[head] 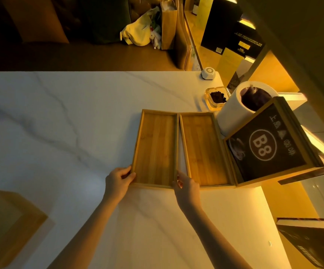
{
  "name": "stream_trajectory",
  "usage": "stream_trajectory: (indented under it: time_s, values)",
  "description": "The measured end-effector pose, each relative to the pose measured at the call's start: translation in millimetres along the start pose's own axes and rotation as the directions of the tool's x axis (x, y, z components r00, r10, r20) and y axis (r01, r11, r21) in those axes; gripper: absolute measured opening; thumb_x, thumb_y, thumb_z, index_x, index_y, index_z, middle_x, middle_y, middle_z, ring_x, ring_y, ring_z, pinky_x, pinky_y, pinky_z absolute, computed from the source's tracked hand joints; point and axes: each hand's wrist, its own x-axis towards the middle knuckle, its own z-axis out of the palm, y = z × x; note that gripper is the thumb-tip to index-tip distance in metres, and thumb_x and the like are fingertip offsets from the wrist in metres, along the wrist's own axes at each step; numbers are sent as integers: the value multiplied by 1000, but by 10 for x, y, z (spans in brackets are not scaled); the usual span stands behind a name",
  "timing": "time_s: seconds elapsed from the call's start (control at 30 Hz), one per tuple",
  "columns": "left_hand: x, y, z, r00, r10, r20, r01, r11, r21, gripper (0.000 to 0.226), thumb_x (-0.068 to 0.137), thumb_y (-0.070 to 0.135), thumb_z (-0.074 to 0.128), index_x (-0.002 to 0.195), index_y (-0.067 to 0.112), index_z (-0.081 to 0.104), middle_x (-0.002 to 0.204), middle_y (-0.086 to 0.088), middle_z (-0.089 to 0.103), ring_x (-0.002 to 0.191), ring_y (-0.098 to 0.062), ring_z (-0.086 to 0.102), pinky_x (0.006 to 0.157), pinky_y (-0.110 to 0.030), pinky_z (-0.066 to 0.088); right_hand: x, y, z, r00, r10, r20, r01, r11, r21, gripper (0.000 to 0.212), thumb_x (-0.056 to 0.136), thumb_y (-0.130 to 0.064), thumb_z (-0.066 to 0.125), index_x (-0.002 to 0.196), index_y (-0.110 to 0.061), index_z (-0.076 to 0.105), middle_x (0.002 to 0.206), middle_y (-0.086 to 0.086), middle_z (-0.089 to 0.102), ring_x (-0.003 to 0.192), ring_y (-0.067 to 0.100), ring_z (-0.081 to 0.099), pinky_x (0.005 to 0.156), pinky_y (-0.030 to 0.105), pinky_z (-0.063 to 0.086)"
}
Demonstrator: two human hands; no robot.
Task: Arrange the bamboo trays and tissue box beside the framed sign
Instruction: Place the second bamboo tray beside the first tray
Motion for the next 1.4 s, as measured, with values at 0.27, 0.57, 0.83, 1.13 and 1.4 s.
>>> stream_trajectory:
  time_s: [0.27, 0.57, 0.83, 1.13, 1.4]
  values:
    - [-18, -26, 85, 999, 45, -29, -42, 996, 82, 34, 80, 11, 63, 112, 0, 58, 102, -24, 63, 93, -33, 60, 80, -30, 41, 7, 106, 63, 997, -67, -44, 62, 992, -111, 28, 90, -11, 52, 117, -12, 56, 104, 11, 66, 94, 24, 61, 74, 28, 50]
    - [-328, -130, 123, 947, 318, 41, -304, 848, 435, 48, 89, 25, 46, 130, 4, 39, 131, -23, 50, 118, -35, 50, 94, -43, 46, -338, 163, 93, 907, -420, 1, 377, 814, -443, 45, 89, -15, 53, 132, -11, 41, 142, 9, 41, 134, 30, 33, 110, 48, 24]
    - [-490, -346, 245, 954, 215, 208, -297, 776, 557, 72, 78, 62, -10, 135, 17, -14, 154, -9, 7, 141, -22, 6, 112, -36, 6, -483, 436, 297, 922, -293, 252, 386, 719, -578, 61, 92, -52, 14, 133, -25, -21, 145, -6, -25, 129, 16, -36, 97, 32, -38]
    - [-521, -345, 302, 952, 211, 221, -298, 803, 517, 75, 74, 67, -10, 133, 20, -17, 154, -9, 8, 141, -22, 8, 111, -34, 5, -471, 498, 239, 927, -269, 263, 375, 706, -600, 60, 92, -51, 14, 133, -26, -21, 145, -6, -24, 130, 16, -33, 98, 33, -37]
    - [-595, -313, 402, 954, 209, 217, -290, 832, 473, 75, 73, 69, -12, 132, 22, -17, 154, -11, 9, 141, -23, 9, 113, -39, 10, -467, 538, 133, 928, -260, 267, 371, 711, -598, 60, 92, -50, 15, 131, -26, -23, 144, -8, -25, 129, 15, -34, 97, 31, -37]
